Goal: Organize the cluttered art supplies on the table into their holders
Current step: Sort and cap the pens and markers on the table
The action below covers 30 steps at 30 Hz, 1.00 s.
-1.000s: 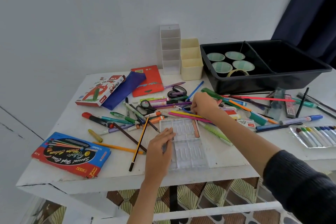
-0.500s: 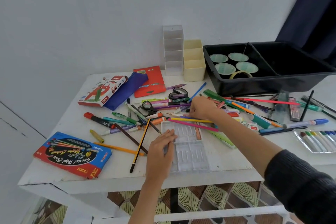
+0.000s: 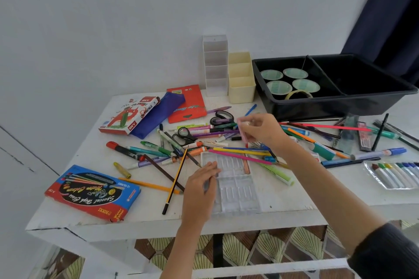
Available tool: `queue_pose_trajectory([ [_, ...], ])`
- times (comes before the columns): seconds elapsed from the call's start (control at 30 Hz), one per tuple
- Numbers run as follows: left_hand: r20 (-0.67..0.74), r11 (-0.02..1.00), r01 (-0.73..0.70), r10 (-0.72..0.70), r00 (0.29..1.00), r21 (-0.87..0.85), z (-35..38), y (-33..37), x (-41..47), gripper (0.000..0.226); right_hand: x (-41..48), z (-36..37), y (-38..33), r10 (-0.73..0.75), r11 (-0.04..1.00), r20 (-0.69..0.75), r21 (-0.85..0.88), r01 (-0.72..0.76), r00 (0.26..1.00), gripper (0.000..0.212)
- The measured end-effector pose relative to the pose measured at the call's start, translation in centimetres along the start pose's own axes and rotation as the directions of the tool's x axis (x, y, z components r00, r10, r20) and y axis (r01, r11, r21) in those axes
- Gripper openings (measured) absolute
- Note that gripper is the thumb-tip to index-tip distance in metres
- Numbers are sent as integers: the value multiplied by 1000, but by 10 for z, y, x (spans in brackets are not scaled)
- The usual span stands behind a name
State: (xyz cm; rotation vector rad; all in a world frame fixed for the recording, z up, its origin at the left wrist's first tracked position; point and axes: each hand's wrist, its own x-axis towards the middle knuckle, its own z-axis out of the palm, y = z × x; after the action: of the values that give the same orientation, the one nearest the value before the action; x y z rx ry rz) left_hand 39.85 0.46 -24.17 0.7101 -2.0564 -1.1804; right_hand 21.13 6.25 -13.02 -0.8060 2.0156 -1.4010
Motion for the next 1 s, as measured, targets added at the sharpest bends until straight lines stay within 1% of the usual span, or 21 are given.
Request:
queue_pose_trajectory([
  [0.03, 1, 1000, 1, -1, 1000, -6, 0, 0, 0, 28, -10, 0, 0, 21, 1000, 82, -15, -20, 996, 9],
  [0.1, 2, 1000, 1, -1, 1000, -14, -1, 1, 0, 28, -27, 3, 8, 44, 990, 215, -140, -14, 976, 6],
  [0.17, 0, 1000, -5, 5, 1000, -16, -1, 0, 0, 28, -35, 10, 21, 39, 968, 251, -249, 25, 967, 12],
  [0.2, -2, 1000, -8, 7, 1000, -11, -1, 0, 0, 28, -35, 14, 28, 31, 960, 235, -277, 36, 971, 13],
  [0.27, 2, 1000, -6, 6, 1000, -9, 0, 0, 0, 29, -36, 19, 36, 4, 959, 177, -281, 46, 984, 12],
  [0.4, 15, 1000, -8, 8, 1000, -8, 0, 0, -1, 30, -31, 23, 48, -23, 952, 18, -304, 27, 1000, 15],
  [0.5, 10, 1000, -18, 18, 1000, 1, 0, 0, -1, 30, -26, 26, 55, -67, 947, -70, -317, 41, 995, 26],
  [0.57, 10, 1000, -15, 15, 1000, -2, 1, 0, 0, 29, -23, 28, 60, -113, 935, -91, -348, 75, 989, 29],
  [0.63, 11, 1000, -8, 8, 1000, -6, 1, 0, 0, 29, -22, 30, 61, -145, 931, -95, -350, 104, 985, 21],
  [0.7, 7, 1000, -3, 3, 1000, -6, 1, 0, 0, 30, -21, 33, 62, -191, 911, -104, -389, 137, 976, 11],
  [0.8, 3, 1000, -6, 6, 1000, 5, 1, -1, -1, 29, -18, 39, 69, -266, 857, -159, -490, 158, 951, 18],
  [0.9, -3, 1000, -17, 17, 1000, 21, 1, 0, 0, 30, -22, 47, 74, -302, 811, -204, -568, 138, 931, 17],
  [1.0, -2, 999, -18, 18, 1000, 28, 1, 0, 1, 30, -29, 55, 79, -376, 772, -227, -613, 168, 898, 16],
])
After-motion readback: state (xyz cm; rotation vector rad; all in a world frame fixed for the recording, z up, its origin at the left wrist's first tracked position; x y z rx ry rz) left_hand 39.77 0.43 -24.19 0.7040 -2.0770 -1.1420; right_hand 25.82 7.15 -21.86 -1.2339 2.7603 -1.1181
